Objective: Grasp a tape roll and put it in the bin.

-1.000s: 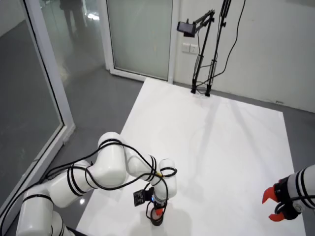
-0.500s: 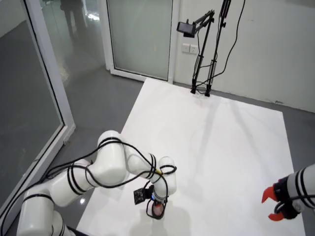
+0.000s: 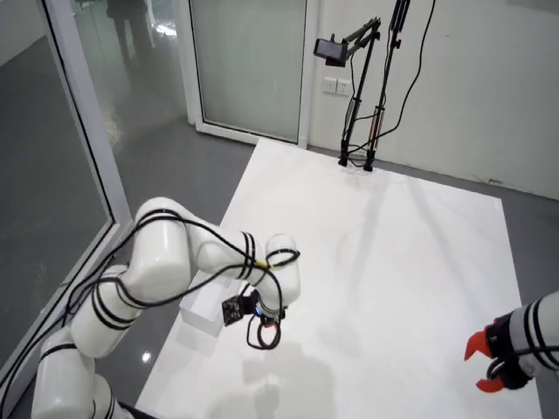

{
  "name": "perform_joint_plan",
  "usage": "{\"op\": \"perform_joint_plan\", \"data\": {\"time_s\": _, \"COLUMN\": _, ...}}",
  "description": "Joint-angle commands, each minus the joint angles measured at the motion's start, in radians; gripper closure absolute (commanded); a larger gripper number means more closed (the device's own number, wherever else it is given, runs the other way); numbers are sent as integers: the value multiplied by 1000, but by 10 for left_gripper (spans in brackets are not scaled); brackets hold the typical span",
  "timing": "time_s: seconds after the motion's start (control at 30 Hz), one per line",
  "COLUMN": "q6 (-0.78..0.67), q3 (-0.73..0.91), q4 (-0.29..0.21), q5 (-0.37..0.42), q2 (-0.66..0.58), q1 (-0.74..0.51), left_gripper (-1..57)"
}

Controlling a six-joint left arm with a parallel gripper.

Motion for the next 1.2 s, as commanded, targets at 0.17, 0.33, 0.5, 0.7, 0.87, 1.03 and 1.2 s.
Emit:
{"op": "perform_joint_plan", "data": {"time_s": 0.17, "q6": 18, "q3": 154, "q4": 110, "q5": 115, "q2": -277, "q1": 264, "left_gripper": 571}}
{"op": "perform_joint_plan", "data": {"time_s": 0.33, "q6": 21, "q3": 174, "q4": 120, "q5": 116, "q2": -286, "q1": 347, "left_gripper": 571}}
{"op": "perform_joint_plan", "data": {"time_s": 0.5, "q6": 43, "q3": 177, "q4": 122, "q5": 115, "q2": -252, "q1": 421, "left_gripper": 571}}
{"op": "perform_joint_plan", "data": {"time_s": 0.7, "q6": 46, "q3": 186, "q4": 122, "q5": 92, "q2": -200, "q1": 493, "left_gripper": 571}}
{"op": "perform_joint_plan", "data": {"time_s": 0.87, "q6": 46, "q3": 191, "q4": 122, "q5": 61, "q2": -159, "q1": 539, "left_gripper": 571}}
{"op": "perform_joint_plan", "data": {"time_s": 1.03, "q6": 46, "q3": 191, "q4": 123, "q5": 3, "q2": -107, "q1": 568, "left_gripper": 571}}
{"op": "perform_joint_plan", "data": {"time_s": 1.2, "q6": 46, "q3": 189, "q4": 123, "q5": -71, "q2": -47, "q1": 576, "left_gripper": 571}}
